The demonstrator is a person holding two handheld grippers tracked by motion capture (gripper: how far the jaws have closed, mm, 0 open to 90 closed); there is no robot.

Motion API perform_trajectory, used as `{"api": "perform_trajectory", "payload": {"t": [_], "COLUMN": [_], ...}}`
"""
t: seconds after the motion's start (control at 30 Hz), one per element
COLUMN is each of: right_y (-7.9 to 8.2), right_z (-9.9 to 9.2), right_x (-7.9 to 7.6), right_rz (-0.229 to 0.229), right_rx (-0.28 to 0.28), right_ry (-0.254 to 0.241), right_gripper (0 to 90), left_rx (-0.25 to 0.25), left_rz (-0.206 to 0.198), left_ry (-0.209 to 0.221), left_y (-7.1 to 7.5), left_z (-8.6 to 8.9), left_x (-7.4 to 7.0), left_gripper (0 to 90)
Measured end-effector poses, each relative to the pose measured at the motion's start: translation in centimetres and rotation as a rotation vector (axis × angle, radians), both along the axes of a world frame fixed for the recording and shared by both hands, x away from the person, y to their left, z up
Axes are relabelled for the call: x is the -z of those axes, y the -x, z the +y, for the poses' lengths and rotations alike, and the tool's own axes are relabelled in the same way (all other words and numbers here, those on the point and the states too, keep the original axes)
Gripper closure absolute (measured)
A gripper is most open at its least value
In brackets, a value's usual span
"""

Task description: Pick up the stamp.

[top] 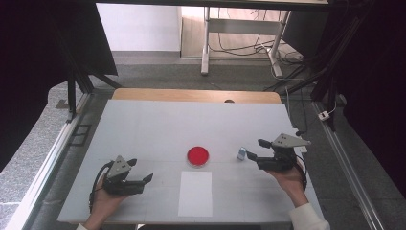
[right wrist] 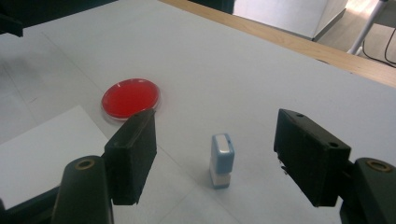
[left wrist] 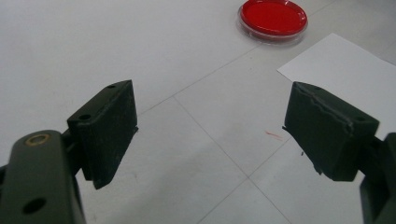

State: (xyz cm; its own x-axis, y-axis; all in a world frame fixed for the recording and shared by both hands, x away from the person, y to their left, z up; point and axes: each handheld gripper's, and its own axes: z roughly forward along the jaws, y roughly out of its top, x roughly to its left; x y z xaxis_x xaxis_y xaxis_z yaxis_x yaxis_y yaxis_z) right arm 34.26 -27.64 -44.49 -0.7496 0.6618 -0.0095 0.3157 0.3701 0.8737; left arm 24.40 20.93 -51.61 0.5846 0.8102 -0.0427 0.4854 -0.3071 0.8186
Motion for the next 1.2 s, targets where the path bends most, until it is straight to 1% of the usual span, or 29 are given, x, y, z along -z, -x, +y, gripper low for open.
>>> {"api": "perform_trajectory", "payload": {"t": [0.13, 0.2, 0.23, 0.37, 0.4, 0.43, 0.47, 0.57, 0.63, 0.7, 0.77, 0.97, 1.13, 1.2], "right_y": [-1.0, -1.5, -1.8, -2.4, -2.5, -2.6, -2.7, -3.2, -3.4, -3.6, -3.9, -4.4, -4.7, -4.8], "right_z": [0.8, 1.1, 1.2, 1.4, 1.4, 1.3, 1.3, 1.1, 1.3, 1.5, 1.7, 2.1, 2.1, 2.0], "right_x": [-0.9, -1.3, -1.5, -2.0, -2.0, -2.0, -1.9, -1.4, -0.9, -0.4, 0.1, 1.3, 2.1, 2.5], "right_rz": [0.006, 0.007, 0.012, 0.018, 0.008, 0.009, 0.012, 0.048, 0.064, 0.085, 0.101, 0.128, 0.141, 0.153], "right_rx": [-0.008, -0.007, -0.01, -0.026, -0.033, -0.039, -0.049, -0.071, -0.073, -0.079, -0.084, -0.084, -0.065, -0.064], "right_ry": [0.011, -0.001, 0.004, 0.004, 0.003, 0.008, 0.009, 0.014, 0.041, 0.049, 0.071, 0.104, 0.116, 0.119], "right_gripper": [29.5, 30.1, 30.2, 31.8, 32.8, 32.9, 33.5, 34.9, 34.9, 35.0, 35.2, 38.1, 41.6, 44.0], "left_rx": [0.004, 0.004, 0.002, 0.008, 0.01, 0.014, 0.012, 0.011, 0.011, 0.013, 0.012, 0.011, 0.014, 0.014], "left_rz": [0.002, 0.002, 0.002, 0.0, -0.002, -0.005, -0.007, -0.009, -0.007, -0.006, -0.008, -0.004, -0.003, -0.005], "left_ry": [-0.002, 0.001, 0.001, -0.001, -0.004, -0.005, -0.006, -0.007, -0.009, -0.011, -0.014, -0.017, -0.02, -0.022], "left_y": [0.0, -0.1, -0.1, -0.1, 0.0, 0.0, 0.0, 0.0, 0.0, 0.0, 0.0, -0.1, -0.1, -0.1], "left_z": [0.0, 0.1, 0.1, 0.0, 0.0, 0.0, 0.0, -0.1, -0.1, -0.1, -0.1, -0.1, -0.1, -0.1], "left_x": [0.1, 0.1, 0.1, 0.1, 0.0, 0.0, -0.1, -0.1, 0.0, 0.0, 0.0, 0.1, 0.2, 0.2], "left_gripper": [17.3, 17.4, 17.4, 17.4, 17.4, 17.4, 17.5, 17.5, 17.5, 17.5, 17.5, 17.5, 17.5, 17.5]}}
